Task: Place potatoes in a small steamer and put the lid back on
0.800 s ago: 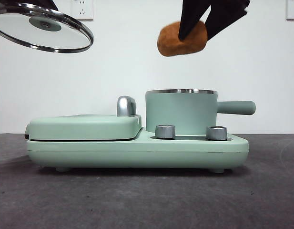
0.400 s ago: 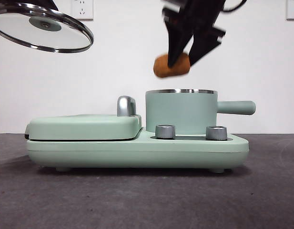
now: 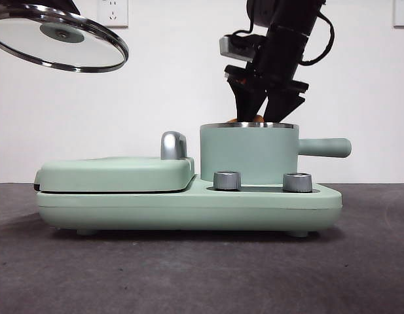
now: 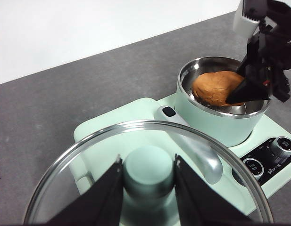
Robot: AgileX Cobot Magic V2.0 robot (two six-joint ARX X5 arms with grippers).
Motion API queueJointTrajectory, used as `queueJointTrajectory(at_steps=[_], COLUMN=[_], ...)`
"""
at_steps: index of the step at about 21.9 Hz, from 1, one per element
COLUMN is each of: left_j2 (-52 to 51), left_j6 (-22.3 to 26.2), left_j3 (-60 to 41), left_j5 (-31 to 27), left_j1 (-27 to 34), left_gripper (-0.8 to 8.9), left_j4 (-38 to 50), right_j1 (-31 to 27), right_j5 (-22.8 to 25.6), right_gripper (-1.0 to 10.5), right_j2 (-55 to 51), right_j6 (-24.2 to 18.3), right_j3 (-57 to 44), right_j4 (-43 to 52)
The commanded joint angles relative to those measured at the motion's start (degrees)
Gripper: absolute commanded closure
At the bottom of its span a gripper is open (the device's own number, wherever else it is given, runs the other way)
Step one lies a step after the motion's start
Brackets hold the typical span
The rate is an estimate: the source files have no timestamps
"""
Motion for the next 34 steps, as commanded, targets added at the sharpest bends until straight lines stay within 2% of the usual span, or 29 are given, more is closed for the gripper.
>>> queueJointTrajectory(at_steps=[1,6,9,14,18,20,22,27,31,34], left_j2=[-0.22,-0.22,-0.22,-0.22,-0.22,-0.22,-0.22,-0.22,-0.09,0.33], left_j6=[0.22,0.20,0.20,0.17,0.15,0.15,0.15,0.17,0.17,-0.13], left_j3=[0.90,0.90,0.90,0.90,0.92,0.90,0.92,0.90,0.92,0.90], left_j5=[0.02,0.04,0.02,0.02,0.04,0.04,0.04,0.09,0.09,0.09], left_j1=[-0.09,-0.09,-0.09,-0.09,-0.11,-0.11,-0.11,-0.24,-1.22,-2.10], left_gripper=[8.05,8.04,8.04,8.04,8.04,8.04,8.05,8.05,8.05,8.05], left_j4=[1.75,1.77,1.77,1.73,1.60,1.51,1.53,1.55,2.29,3.37], right_j1=[-0.09,-0.20,-0.22,-0.20,-1.16,-2.56,-3.87,-5.99,-6.71,-6.73], right_j5=[0.22,0.22,0.22,-0.22,-0.33,-2.73,-5.01,-4.92,-4.72,-4.72], right_gripper=[7.2,7.1,6.4,6.4,6.4,6.4,6.4,6.4,6.4,6.4], right_j2=[1.73,1.92,2.19,1.90,-3.50,-7.45,-13.09,-30.01,-40.96,-46.10], right_j6=[-0.52,-0.55,-0.52,-0.42,3.10,3.15,3.21,4.76,5.66,6.49], right_j3=[1.64,1.64,1.64,1.95,2.14,1.20,-2.71,-22.36,-35.98,-42.07], right_j4=[0.35,0.66,1.14,1.84,-2.45,-3.04,-0.35,11.10,16.15,18.12])
